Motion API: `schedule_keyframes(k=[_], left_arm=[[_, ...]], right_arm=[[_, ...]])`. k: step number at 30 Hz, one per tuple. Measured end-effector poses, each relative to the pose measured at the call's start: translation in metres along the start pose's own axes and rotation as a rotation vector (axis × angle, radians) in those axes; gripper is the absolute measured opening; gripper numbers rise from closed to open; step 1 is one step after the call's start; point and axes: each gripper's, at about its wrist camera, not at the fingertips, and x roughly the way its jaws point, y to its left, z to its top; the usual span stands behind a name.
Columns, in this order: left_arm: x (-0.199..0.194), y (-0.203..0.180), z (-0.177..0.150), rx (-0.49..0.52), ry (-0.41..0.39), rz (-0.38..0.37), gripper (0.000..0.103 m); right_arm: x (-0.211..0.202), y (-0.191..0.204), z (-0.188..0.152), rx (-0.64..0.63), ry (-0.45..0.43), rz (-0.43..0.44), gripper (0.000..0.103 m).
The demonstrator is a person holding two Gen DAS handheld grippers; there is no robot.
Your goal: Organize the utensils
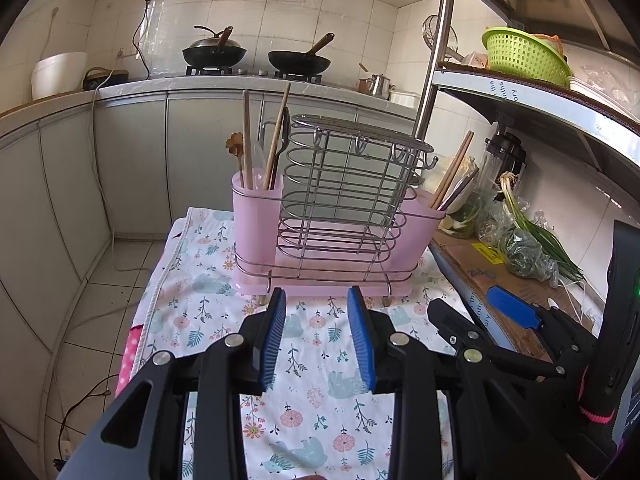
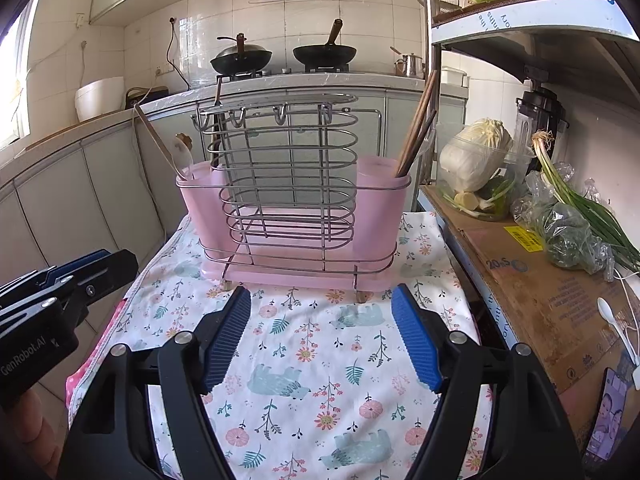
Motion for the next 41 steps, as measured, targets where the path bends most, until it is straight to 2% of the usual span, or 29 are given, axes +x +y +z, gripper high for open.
schedule_keyframes(k=[28, 41], left_arm=[[0.009, 0.003, -0.004, -0.008, 0.014, 0.004, 0.031], [0.022, 0.008, -0.005, -0.025, 0.051, 0.012, 0.031]], right_arm=[[0.007, 0.0, -0.003, -0.001, 0.012, 0.003, 0.073], [0.017, -0.003, -0.005, 0.001, 0.033, -0.001, 0.073]])
